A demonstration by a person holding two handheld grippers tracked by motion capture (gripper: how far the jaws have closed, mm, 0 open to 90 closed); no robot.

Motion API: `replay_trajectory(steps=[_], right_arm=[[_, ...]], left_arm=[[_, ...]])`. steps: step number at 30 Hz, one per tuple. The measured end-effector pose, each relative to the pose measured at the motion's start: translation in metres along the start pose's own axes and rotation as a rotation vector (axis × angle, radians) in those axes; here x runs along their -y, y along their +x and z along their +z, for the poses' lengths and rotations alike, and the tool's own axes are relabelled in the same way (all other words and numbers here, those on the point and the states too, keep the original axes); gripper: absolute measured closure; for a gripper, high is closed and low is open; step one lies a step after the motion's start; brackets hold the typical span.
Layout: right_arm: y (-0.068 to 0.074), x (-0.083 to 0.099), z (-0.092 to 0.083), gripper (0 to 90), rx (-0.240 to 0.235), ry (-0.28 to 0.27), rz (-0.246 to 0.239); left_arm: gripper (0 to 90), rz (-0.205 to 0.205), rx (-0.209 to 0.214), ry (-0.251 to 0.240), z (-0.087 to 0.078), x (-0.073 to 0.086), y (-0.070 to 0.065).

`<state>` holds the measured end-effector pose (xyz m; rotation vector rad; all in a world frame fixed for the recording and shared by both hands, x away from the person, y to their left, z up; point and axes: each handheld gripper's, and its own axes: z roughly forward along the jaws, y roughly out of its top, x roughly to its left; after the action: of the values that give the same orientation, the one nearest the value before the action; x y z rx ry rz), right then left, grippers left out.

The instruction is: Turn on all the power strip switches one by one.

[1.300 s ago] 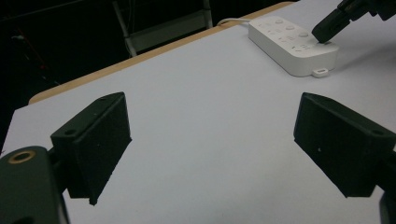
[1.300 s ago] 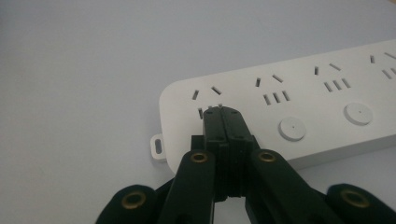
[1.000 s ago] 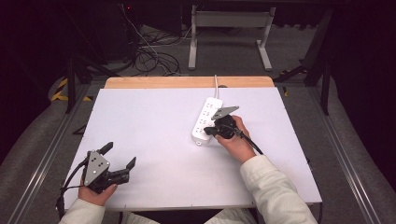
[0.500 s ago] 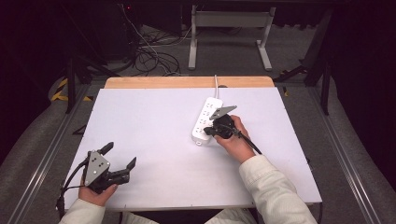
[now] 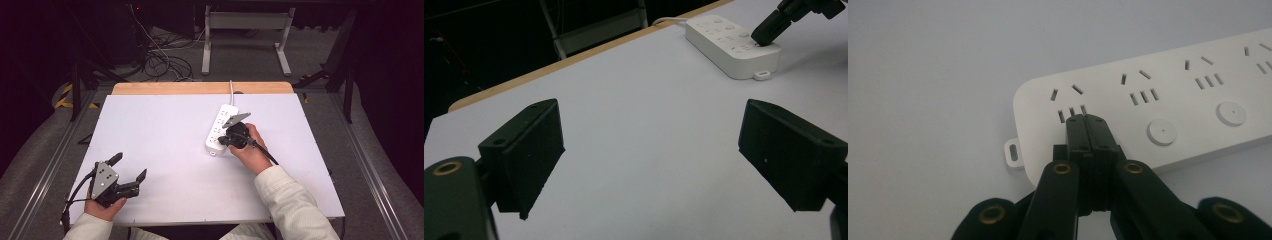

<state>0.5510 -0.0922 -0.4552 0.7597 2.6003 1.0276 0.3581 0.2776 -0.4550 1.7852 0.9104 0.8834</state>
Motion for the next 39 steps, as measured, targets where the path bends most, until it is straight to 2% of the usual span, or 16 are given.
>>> replay_trajectory(steps=[4, 6, 8, 10, 11, 15, 17, 30, 39], right_arm=[[-0.002, -0.001, 0.0, 90.0, -0.018, 0.0, 0.01], [-0.002, -0.003, -0.003, 90.0, -0.006, -0.001, 0.001], [-0.003, -0.004, -0.009, 90.0, -0.002, -0.043, -0.009], [-0.004, -0.007, -0.016, 90.0, -0.009, -0.1, 0.005], [-0.005, -0.009, -0.019, 90.0, -0.008, -0.108, 0.007], [-0.009, -0.014, -0.024, 90.0, 0.01, -0.101, 0.002], [-0.012, -0.014, -0.023, 90.0, 0.018, -0.095, 0.014], [-0.033, -0.008, -0.002, 90.0, 0.059, -0.059, 0.063], [-0.035, -0.006, 0.005, 90.0, 0.058, -0.049, 0.062]], left_arm=[[11.5, -0.001, -0.002, -0.001, -0.001, 0.0, 0.001], [11.4, -0.004, -0.004, -0.005, -0.001, 0.0, 0.001], [11.4, -0.004, -0.005, -0.006, -0.001, 0.0, 0.001], [11.4, -0.004, -0.007, -0.006, -0.001, 0.0, 0.001], [11.4, -0.005, -0.004, -0.003, 0.0, 0.0, 0.001], [11.5, 0.0, -0.005, -0.006, -0.001, -0.001, 0.0], [11.5, -0.002, -0.008, -0.006, -0.001, 0.0, 0.0], [11.4, -0.002, -0.008, 0.0, 0.0, 0.0, 0.002], [11.4, -0.006, -0.009, 0.0, 0.0, 0.001, 0.002]])
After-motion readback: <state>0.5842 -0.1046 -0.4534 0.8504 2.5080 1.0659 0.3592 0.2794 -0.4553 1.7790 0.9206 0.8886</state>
